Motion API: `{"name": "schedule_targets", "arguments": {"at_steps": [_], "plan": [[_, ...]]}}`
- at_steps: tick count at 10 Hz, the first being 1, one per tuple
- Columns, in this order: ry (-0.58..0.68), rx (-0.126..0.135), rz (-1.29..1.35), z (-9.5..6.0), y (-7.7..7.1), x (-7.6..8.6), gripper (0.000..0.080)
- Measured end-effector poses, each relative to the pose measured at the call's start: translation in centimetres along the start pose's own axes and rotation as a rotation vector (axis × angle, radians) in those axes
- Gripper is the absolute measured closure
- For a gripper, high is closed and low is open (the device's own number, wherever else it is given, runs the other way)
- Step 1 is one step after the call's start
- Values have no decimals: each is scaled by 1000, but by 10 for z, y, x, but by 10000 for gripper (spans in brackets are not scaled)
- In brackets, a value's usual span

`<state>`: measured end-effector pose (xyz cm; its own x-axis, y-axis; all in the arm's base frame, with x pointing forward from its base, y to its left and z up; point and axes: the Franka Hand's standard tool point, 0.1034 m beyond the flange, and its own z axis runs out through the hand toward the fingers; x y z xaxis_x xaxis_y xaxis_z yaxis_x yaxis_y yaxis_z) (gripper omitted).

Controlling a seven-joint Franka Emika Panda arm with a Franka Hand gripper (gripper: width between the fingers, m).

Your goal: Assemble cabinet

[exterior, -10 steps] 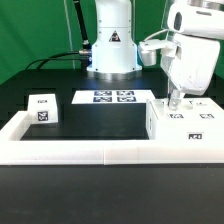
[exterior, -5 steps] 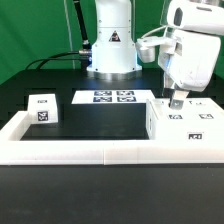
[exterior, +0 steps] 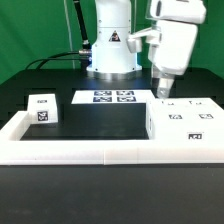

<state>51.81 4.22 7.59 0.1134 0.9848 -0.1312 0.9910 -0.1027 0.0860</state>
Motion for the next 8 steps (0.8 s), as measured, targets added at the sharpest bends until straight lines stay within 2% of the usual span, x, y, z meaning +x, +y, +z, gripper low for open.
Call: {"name": "schedule_targets", "arguments": {"at_steps": [2,4,8], "plan": [[-2,16,136,-3,-27,-4,2],[18,11,257,-3,-46,8,2],[20,18,227,0,-50,9,2]]}}
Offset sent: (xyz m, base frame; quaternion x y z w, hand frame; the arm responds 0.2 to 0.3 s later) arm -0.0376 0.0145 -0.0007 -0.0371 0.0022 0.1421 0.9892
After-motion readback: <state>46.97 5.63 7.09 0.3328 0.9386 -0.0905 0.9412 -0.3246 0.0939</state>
